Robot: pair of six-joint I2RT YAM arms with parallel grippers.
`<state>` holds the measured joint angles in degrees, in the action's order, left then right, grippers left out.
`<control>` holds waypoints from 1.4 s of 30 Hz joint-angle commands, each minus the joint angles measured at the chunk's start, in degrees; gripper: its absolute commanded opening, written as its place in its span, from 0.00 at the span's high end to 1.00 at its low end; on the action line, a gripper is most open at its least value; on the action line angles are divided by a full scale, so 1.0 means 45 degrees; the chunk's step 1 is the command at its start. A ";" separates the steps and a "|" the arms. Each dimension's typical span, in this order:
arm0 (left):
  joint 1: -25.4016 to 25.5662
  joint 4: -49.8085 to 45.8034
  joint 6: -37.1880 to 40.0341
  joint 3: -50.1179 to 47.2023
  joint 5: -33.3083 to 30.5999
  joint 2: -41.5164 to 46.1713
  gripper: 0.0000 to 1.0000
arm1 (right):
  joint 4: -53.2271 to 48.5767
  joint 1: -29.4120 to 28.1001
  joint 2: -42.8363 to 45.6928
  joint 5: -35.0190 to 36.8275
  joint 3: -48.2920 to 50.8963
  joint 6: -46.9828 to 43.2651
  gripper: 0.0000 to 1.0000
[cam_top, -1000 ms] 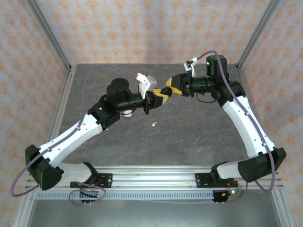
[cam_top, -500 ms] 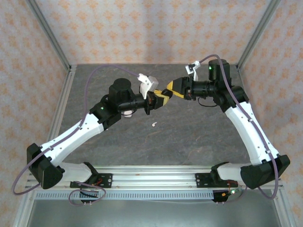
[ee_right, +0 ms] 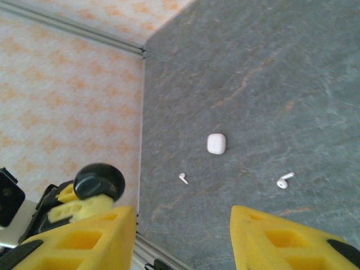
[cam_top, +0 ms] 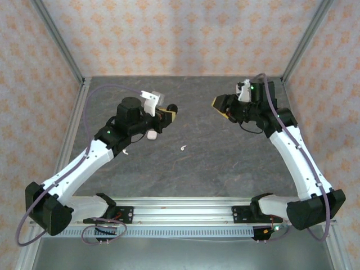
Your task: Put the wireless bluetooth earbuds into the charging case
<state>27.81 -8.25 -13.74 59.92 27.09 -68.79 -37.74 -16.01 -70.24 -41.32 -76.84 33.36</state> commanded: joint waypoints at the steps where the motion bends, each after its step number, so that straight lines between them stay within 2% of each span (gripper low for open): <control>1: -0.0270 -0.0499 -0.1082 0.0122 0.0103 -0.0712 1.00 | 0.0266 0.0023 0.0199 0.0837 0.0573 0.0802 0.52; 5: -0.0273 -0.1004 -0.1447 0.0951 0.0920 -0.2390 1.00 | 0.0519 0.0025 0.0053 0.0993 0.1006 0.1057 0.52; 11: -0.0018 -0.0385 -0.2802 0.1826 0.0699 -0.4756 1.00 | -0.1217 0.0316 -0.0337 0.2035 0.0700 0.0293 0.52; 16: 0.0771 -0.1132 -0.3338 0.3144 0.0044 -0.7190 1.00 | -0.2991 0.0565 0.0010 0.3526 0.0897 -0.0466 0.50; 21: 0.1716 -0.1382 -0.4267 0.5075 0.0603 -0.9865 1.00 | -0.3796 0.0623 0.0467 0.4331 0.1381 -0.0616 0.48; 27: 0.2922 -0.3067 -0.3838 0.8137 0.1623 -1.2276 1.00 | -0.3675 0.0611 0.1308 0.4462 0.1991 -0.0098 0.48; 30: 0.3230 -0.3978 -0.2943 0.8403 0.2104 -1.2375 1.00 | -0.3685 0.0615 0.1453 0.4459 0.2188 0.0077 0.48; 35: 0.3290 -0.4573 -0.1924 0.6522 0.2671 -1.1430 0.97 | -0.3359 0.0612 0.1604 0.4425 0.2678 0.0366 0.48; 39: 0.3288 -0.4365 -0.1713 0.4944 0.2788 -1.0744 0.92 | -0.2948 0.0611 0.1349 0.4355 0.2765 0.0646 0.49; 42: 0.3292 -0.4302 -0.1713 0.4655 0.2694 -1.0582 0.85 | -0.2901 0.0609 0.0973 0.4407 0.2458 0.0596 0.50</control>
<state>42.81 -26.06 -23.44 82.13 38.81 -118.58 -52.27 -13.65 -64.71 -22.87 -64.49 35.31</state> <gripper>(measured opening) 0.153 0.501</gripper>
